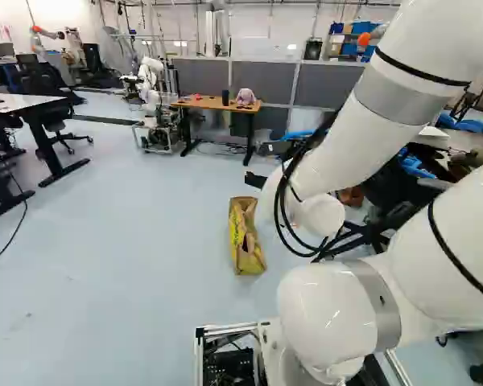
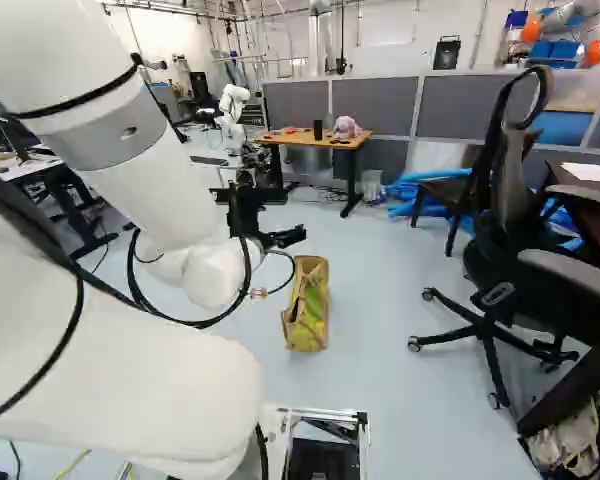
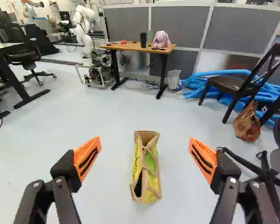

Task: Pick up the bag on the ground and place it on the table

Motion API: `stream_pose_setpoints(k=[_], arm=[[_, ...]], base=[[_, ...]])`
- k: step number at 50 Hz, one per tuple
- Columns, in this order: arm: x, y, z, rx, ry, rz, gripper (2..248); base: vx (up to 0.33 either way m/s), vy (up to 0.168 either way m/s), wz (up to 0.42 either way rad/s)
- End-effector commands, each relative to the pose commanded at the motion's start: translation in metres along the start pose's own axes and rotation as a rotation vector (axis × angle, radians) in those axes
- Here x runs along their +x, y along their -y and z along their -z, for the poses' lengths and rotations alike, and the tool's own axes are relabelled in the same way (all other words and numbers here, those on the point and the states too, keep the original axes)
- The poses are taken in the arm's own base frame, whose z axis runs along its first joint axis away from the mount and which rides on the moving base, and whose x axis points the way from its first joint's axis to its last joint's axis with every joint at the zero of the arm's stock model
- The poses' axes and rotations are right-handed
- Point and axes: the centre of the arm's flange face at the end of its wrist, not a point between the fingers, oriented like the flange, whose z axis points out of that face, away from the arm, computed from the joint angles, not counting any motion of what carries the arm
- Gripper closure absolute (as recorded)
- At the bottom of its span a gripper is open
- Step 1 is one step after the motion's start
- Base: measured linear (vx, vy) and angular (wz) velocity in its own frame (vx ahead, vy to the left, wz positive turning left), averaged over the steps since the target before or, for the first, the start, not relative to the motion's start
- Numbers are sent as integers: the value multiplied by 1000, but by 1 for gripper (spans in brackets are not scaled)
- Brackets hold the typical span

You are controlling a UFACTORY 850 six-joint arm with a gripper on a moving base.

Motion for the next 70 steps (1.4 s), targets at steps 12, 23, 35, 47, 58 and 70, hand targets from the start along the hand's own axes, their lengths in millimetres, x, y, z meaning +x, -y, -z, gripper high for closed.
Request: stream_pose_setpoints(k=[12, 23, 35, 47, 58, 70], arm=[[0, 0, 0, 0, 0, 0, 3], [0, 0, 0, 0, 0, 0, 3], [0, 0, 0, 0, 0, 0, 3], [0, 0, 0, 0, 0, 0, 3], [0, 0, 0, 0, 0, 0, 3], [0, 0, 0, 0, 0, 0, 3]], base=[[0, 0, 0], [0, 0, 0], [14, 3, 41], [70, 0, -9], [69, 1, -5], [68, 2, -6]])
